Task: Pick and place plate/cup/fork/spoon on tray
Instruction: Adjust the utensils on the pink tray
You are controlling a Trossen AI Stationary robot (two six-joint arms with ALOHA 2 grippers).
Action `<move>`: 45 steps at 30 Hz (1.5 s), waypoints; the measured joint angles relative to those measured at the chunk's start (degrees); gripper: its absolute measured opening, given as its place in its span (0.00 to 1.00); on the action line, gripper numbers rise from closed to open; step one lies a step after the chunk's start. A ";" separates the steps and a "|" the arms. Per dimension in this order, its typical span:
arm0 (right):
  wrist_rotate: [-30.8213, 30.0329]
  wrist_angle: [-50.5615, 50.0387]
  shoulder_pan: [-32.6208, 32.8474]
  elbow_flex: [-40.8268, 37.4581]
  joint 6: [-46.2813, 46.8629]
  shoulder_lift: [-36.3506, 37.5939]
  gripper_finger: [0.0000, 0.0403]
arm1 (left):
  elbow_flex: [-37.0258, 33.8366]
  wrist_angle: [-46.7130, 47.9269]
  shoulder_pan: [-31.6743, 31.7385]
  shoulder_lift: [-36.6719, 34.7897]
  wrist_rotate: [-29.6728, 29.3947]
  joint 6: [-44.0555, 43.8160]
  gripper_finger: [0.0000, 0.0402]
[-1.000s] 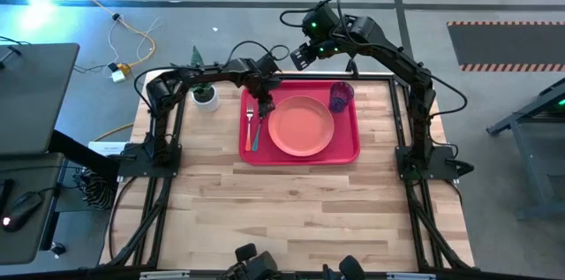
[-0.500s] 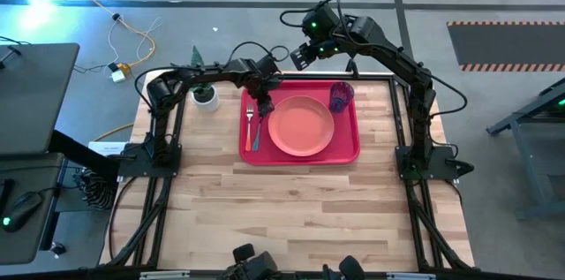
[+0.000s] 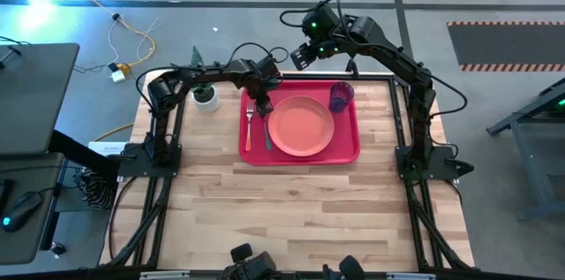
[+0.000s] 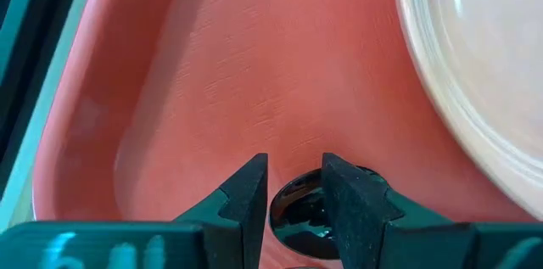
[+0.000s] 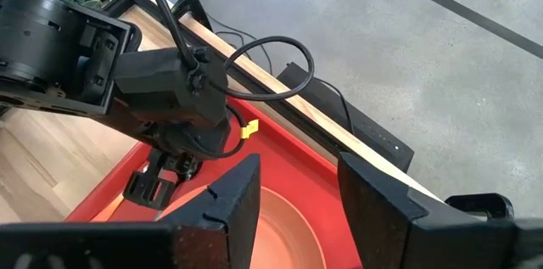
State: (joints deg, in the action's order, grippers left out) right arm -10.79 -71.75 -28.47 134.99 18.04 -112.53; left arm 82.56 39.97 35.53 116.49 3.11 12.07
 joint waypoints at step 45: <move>0.00 0.02 0.00 -0.01 -0.05 0.00 0.37 | 0.09 9.78 -2.16 -6.59 -1.42 -0.42 0.26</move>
State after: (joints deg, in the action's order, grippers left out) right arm -10.79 -71.73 -28.47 134.98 18.00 -112.53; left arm 82.65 49.75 33.36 109.89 1.70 11.65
